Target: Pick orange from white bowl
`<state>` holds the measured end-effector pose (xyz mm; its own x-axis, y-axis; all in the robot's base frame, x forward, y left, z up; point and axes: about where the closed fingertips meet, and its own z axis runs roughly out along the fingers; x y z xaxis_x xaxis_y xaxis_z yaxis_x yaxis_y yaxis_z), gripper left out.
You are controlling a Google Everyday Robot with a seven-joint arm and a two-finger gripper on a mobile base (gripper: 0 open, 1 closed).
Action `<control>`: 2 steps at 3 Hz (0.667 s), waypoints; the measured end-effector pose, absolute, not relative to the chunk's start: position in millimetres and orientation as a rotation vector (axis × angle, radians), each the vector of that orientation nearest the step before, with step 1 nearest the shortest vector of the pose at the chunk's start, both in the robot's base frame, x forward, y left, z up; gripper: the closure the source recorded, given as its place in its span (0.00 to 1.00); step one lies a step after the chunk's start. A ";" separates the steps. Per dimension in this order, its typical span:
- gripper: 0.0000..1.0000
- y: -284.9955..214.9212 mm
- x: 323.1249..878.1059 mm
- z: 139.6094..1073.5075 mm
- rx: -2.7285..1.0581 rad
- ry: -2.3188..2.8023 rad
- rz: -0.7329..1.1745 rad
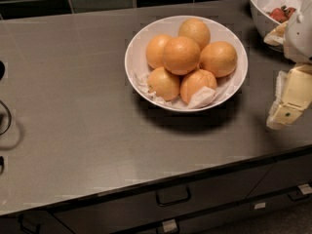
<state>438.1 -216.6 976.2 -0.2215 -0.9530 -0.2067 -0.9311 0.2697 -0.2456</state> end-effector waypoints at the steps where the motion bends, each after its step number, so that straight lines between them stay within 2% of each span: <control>1: 0.00 -216.6 438.2 976.2 -1.725 2.232 -0.098; 2: 0.00 -197.9 456.4 976.6 -1.770 2.199 -0.093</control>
Offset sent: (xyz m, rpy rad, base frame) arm 0.0421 0.0429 -0.0033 -0.0122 0.0266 0.0937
